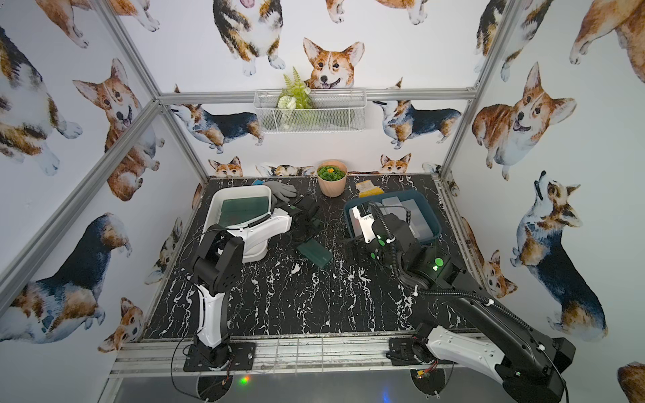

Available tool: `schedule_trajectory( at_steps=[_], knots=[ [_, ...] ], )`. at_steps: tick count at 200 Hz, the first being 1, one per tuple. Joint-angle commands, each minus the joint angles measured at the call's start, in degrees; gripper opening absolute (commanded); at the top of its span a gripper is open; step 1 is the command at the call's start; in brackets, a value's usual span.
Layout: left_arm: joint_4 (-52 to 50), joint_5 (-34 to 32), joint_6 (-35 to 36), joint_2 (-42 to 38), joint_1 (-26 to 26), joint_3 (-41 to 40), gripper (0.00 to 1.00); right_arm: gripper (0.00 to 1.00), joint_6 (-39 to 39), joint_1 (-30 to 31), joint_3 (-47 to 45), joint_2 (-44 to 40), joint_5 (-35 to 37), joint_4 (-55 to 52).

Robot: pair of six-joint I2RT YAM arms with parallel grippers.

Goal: Place the pencil cases by color into the storage box
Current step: Pick up the pencil case from the center of the board.

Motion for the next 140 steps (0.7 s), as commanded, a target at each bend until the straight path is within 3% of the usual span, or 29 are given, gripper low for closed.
schedule_trajectory(
  at_steps=[1, 77, 140],
  knots=[
    [-0.4, -0.8, -0.2, 0.6, 0.1, 0.6, 0.99, 0.9, 0.1, 0.1, 0.4, -0.2, 0.6, -0.3],
    [0.6, -0.8, -0.2, 3.0, 0.5, 0.7, 0.97, 0.9, -0.1, 0.1, 0.6, -0.2, 0.3, -0.7],
    [3.3, -1.0, -0.2, 3.8, 1.6, -0.8, 0.82, 0.9, 0.4, 0.2, 0.4, -0.3, 0.1, -0.9]
  ],
)
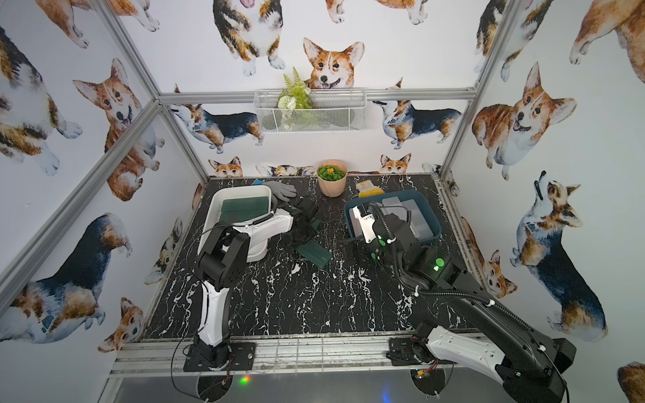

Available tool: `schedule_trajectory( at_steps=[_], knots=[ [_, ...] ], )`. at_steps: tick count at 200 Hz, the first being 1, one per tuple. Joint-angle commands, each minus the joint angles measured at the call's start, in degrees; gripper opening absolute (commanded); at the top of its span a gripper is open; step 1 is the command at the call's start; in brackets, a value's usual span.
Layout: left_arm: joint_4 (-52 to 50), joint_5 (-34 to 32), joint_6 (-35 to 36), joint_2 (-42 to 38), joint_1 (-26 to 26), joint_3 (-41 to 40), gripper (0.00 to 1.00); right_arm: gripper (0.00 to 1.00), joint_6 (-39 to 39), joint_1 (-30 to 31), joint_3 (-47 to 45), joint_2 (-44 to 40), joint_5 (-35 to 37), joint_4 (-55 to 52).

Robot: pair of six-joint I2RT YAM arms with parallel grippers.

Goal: Place the pencil cases by color into the storage box
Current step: Pick up the pencil case from the center of the board.

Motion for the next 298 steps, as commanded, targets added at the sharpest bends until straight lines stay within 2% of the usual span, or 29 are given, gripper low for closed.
schedule_trajectory(
  at_steps=[1, 32, 56, 143, 204, 251, 298],
  knots=[
    [0.9, -0.4, -0.4, 0.7, 0.4, -0.6, 0.82, 0.9, 0.5, 0.2, 0.2, -0.1, 0.1, -0.7],
    [0.5, 0.0, 0.0, 0.5, 0.8, -0.1, 0.72, 0.9, 0.5, 0.1, 0.2, -0.1, 0.3, -0.6],
    [-0.7, 0.2, 0.6, -0.3, 0.8, 1.0, 0.68, 0.9, 0.5, 0.1, 0.1, 0.2, 0.3, -0.1],
    [-5.0, 2.0, 2.6, -6.1, -0.1, 4.4, 0.66, 0.9, 0.0, 0.1, 0.2, 0.2, 0.8, 1.5],
    [-10.5, 0.3, 4.6, -9.8, 0.6, 12.4, 0.66, 0.89, -1.2, 0.1, -0.1, -0.4, 1.5, 2.3],
    [-13.1, -2.3, 3.4, -15.9, 6.7, 12.3, 0.65, 0.89, -2.8, 0.1, -0.2, 0.3, 1.2, 3.3],
    [-13.1, -2.6, -0.5, -24.0, 17.6, 3.9, 0.65, 0.89, -8.3, 1.9, 1.0, 3.4, -2.9, 5.5]
  ],
)
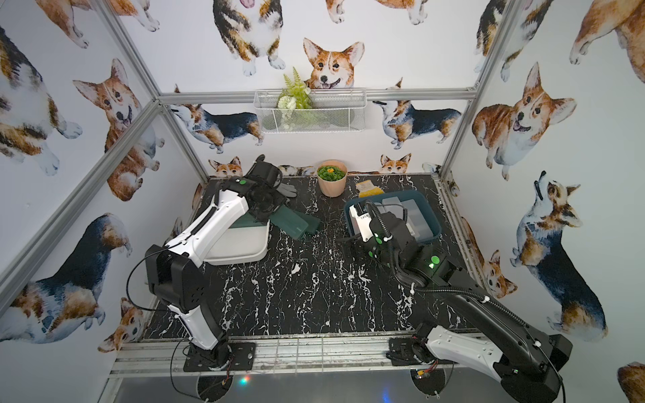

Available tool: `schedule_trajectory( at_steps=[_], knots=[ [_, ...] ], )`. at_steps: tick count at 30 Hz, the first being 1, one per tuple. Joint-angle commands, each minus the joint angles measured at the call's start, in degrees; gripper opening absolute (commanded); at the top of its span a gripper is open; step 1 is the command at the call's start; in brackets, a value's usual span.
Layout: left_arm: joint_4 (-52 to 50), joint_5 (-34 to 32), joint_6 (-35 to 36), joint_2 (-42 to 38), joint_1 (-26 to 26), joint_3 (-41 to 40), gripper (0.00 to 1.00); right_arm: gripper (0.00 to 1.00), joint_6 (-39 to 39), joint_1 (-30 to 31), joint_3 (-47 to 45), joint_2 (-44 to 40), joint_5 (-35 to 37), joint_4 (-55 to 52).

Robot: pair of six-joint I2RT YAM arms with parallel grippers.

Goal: Place the pencil cases by color into the storage box
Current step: Pick up the pencil case from the center of the board, then place the pencil case at the storage box.

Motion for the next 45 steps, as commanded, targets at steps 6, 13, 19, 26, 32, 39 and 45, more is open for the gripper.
schedule_trajectory(
  at_steps=[6, 13, 19, 26, 32, 39, 45],
  knots=[
    [-1.6, -2.3, -5.2, -9.0, 11.1, -11.3, 0.65, 0.89, -10.9, 3.4, 3.6, 4.8, -7.0, 5.4],
    [-1.5, -3.8, -5.4, -10.5, 18.3, -16.8, 0.65, 0.88, -17.3, 6.2, 6.1, 7.1, -11.0, 7.0],
    [-0.6, -4.7, -6.7, -8.1, 20.9, -16.6, 0.65, 0.88, -19.4, 6.4, 5.7, 9.1, -14.4, 8.2],
    [0.2, -4.9, -10.2, -2.2, 21.3, -14.6, 0.65, 0.89, -23.3, 6.9, 5.5, 8.9, -16.9, 8.9],
    [1.1, -5.0, -12.8, 2.2, 21.3, -13.2, 0.65, 0.88, -24.3, 7.1, 5.7, 9.4, -17.2, 8.5],
    [2.2, -4.9, -15.8, 6.6, 21.3, -11.0, 0.66, 0.88, -25.8, 7.1, 6.1, 9.9, -17.3, 8.0],
    [3.3, -4.3, -17.5, 10.1, 21.3, -9.3, 0.66, 0.89, -27.3, 7.1, 7.0, 11.0, -17.7, 6.9]
  ],
)
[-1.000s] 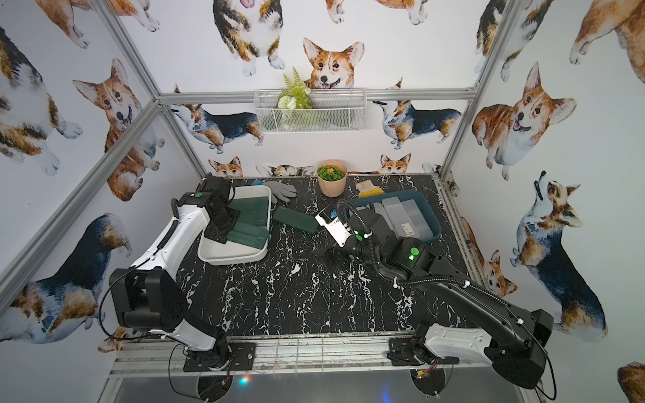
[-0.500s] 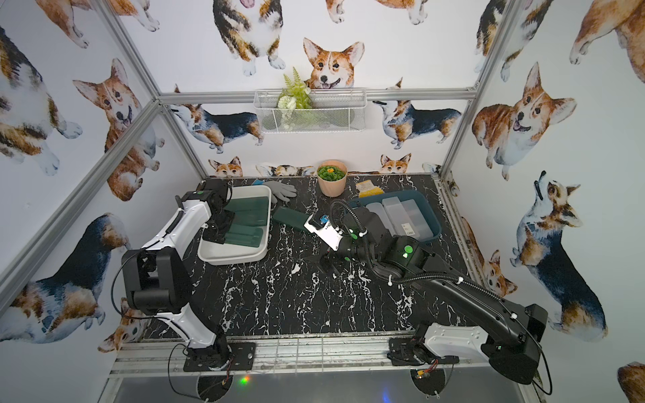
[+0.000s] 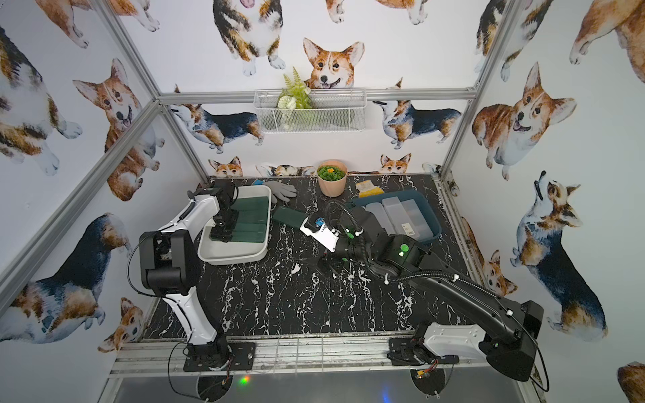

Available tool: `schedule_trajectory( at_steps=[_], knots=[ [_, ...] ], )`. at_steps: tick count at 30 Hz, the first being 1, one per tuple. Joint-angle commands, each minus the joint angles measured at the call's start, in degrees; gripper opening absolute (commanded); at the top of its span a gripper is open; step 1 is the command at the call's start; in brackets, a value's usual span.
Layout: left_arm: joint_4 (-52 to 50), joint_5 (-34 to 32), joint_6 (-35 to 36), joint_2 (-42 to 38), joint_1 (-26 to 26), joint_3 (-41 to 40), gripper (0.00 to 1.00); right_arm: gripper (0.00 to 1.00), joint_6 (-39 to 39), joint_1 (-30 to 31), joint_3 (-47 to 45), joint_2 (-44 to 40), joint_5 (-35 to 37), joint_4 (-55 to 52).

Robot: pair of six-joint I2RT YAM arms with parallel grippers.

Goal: Place the pencil cases by color into the storage box
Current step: Place the pencil case at the storage box.

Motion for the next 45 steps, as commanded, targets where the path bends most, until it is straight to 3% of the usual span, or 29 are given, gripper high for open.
schedule_trajectory(
  at_steps=[1, 12, 23, 45],
  knots=[
    [0.6, -0.2, -2.9, 1.7, 0.2, 1.0, 0.66, 0.89, -2.8, 0.1, 0.8, 0.5, -1.0, 0.3],
    [2.7, 1.9, -5.6, 6.9, 0.2, 2.6, 0.66, 0.89, -5.4, -0.2, 3.0, 4.5, -3.1, -0.1],
    [2.7, 2.7, -5.3, 10.6, 0.1, 5.8, 0.66, 0.89, 3.3, -6.3, 4.4, 12.0, -11.8, 6.2],
    [3.8, 4.8, -9.5, 13.7, 0.2, 7.3, 0.7, 0.89, 5.0, -7.9, 5.9, 15.7, -13.0, 5.4]
  ],
)
